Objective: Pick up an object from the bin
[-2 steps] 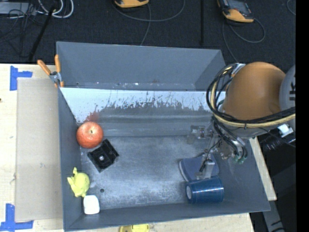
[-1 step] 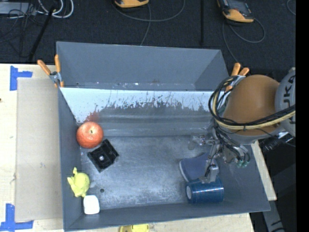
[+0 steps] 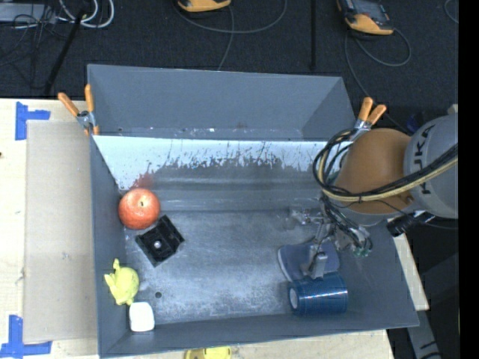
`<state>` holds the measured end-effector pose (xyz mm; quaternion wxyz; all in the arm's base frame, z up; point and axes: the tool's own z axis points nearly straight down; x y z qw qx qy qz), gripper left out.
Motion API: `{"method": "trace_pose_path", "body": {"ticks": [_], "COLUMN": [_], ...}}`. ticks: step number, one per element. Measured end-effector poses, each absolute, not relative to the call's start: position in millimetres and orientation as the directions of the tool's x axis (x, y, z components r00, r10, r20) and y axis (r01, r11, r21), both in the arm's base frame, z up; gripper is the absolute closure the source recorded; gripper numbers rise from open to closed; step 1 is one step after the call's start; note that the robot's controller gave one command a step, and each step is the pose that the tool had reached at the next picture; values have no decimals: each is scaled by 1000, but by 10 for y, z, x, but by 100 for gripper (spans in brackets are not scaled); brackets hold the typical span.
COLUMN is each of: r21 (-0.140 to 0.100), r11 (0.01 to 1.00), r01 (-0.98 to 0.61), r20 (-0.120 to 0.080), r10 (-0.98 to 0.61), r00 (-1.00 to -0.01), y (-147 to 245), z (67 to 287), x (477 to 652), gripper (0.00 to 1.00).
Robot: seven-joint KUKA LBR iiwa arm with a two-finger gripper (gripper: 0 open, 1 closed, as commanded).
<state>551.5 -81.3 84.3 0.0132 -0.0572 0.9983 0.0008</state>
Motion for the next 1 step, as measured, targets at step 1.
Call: {"method": "trace_pose_path", "body": {"ticks": [1], "r21": [-2], "r11": [924], "r01": [-382], "r20": [-17], "r10": [-382], "r00": [-924], "y": [-904], "z": [687], "x": [5678], "gripper": [0]}}
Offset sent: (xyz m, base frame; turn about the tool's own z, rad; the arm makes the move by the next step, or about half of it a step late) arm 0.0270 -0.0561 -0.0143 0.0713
